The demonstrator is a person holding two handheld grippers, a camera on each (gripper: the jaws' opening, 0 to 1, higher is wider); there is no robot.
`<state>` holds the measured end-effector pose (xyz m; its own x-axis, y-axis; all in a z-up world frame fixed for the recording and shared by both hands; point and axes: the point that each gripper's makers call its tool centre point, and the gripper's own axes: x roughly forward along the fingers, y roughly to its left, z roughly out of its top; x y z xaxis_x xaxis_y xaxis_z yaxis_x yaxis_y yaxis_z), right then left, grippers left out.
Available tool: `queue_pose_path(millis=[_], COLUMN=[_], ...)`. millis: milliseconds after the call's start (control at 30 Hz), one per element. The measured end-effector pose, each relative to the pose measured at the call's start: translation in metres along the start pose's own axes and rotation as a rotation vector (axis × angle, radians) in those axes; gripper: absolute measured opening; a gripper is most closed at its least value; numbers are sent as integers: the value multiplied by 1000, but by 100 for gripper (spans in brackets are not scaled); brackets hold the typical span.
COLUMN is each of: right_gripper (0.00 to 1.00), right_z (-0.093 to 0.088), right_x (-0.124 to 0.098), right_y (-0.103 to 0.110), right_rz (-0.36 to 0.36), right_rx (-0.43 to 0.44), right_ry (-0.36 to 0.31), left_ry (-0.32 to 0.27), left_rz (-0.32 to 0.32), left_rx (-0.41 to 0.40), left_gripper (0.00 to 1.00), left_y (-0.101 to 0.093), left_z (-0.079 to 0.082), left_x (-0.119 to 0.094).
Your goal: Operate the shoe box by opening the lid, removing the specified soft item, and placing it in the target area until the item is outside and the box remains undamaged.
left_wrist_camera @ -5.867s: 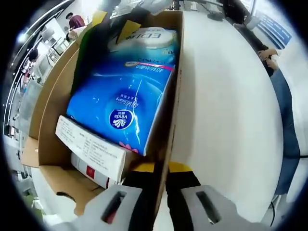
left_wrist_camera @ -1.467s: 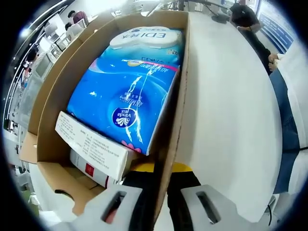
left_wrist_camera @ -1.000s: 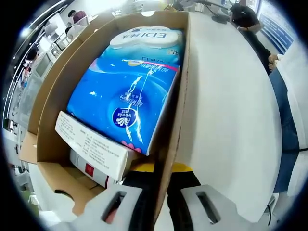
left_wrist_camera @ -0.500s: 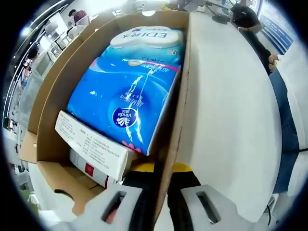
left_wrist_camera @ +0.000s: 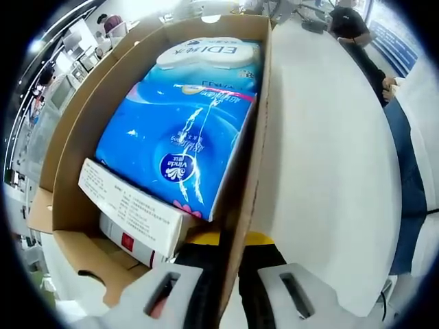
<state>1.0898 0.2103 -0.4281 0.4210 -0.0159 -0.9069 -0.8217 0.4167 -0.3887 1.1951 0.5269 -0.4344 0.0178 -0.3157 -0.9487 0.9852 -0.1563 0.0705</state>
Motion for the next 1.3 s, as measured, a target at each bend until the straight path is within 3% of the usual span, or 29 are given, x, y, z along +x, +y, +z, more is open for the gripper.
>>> queue_pose_path(millis=[300, 367, 600, 767, 900, 967, 1000, 1067, 1133, 1233, 1300], right_gripper=[25, 26, 27, 28, 32, 33, 34, 34, 37, 40, 40], right_z=[2, 9, 9, 20, 16, 16, 17, 16, 24, 20, 18], right_x=[-6, -13, -16, -25, -26, -29, -29, -28, -25, -11, 2], right_y=[7, 14, 20, 12, 4, 2, -1, -12, -20, -21, -19], right_rz=[51, 77, 65, 2, -27, -25, -23, -55, -46, -18, 21], right_rx=[11, 54, 190, 431, 564, 654, 741, 810, 844, 852, 902], right_ry=[20, 12, -16, -127, -154, -174, -180, -202, -270, -247, -242], left_ry=[-1, 0, 0, 0, 2, 0, 0, 0, -1, -1, 0], left_rz=[3, 0, -8, -4, -9, -5, -3, -3, 2, 2, 1], left_rx=[3, -3, -5, -3, -7, -5, -5, -8, -5, -7, -8], left_gripper=[6, 6, 6, 6, 6, 6, 6, 6, 6, 6, 6], left_y=[-2, -2, -1, 0, -1, -1, 1, 0, -1, 0, -1], left_z=[1, 1, 1, 1, 1, 2, 1, 2, 2, 2, 3], left_x=[-3, -3, -2, -2, -2, -2, -1, -3, -4, -3, -4])
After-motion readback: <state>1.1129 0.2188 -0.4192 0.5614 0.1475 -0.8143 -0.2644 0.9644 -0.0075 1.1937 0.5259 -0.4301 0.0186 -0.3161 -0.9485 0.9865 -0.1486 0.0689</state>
